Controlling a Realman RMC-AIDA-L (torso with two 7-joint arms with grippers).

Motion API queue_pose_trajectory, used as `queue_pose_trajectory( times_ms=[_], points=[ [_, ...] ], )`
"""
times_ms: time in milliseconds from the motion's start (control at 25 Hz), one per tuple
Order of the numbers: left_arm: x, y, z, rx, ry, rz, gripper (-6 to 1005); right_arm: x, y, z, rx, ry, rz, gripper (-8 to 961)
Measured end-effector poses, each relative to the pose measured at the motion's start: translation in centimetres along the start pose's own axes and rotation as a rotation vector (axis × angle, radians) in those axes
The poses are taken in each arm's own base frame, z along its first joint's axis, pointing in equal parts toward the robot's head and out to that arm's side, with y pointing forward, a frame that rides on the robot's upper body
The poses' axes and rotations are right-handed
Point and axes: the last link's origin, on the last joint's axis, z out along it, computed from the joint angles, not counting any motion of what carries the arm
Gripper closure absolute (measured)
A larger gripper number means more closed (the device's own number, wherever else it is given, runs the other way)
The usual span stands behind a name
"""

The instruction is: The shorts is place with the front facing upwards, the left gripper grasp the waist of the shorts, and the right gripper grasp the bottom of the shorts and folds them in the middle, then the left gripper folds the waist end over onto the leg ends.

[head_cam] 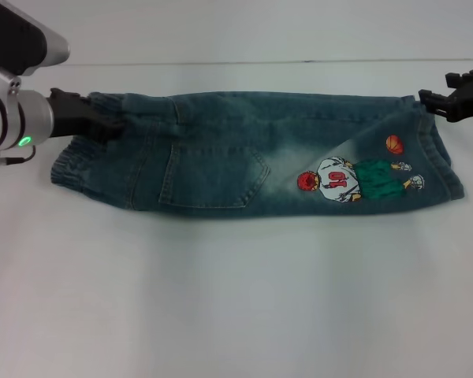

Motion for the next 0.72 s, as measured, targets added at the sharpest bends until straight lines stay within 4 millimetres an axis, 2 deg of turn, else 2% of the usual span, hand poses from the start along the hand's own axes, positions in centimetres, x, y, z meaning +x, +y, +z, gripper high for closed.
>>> queue_pose_trajectory(
  times_ms=[240, 400, 720],
  points=[
    [-0.6, -0.6, 0.0, 0.035, -0.039, 0.017, 358, 0.5, 0.1, -0.1, 0.001, 0.004, 0.013, 398],
    [-0.8, -1.1, -0.2, 0.047, -0.050, 0.020, 360, 0.7, 0.1, -0.2, 0.002, 0.006, 0.019, 218],
    [-2.6, -3.3, -1.9, 0.104, -0.021, -0.086, 364, 1.0, 0.4, -1.5, -0.050, -0.076, 0.071, 226]
  ],
)
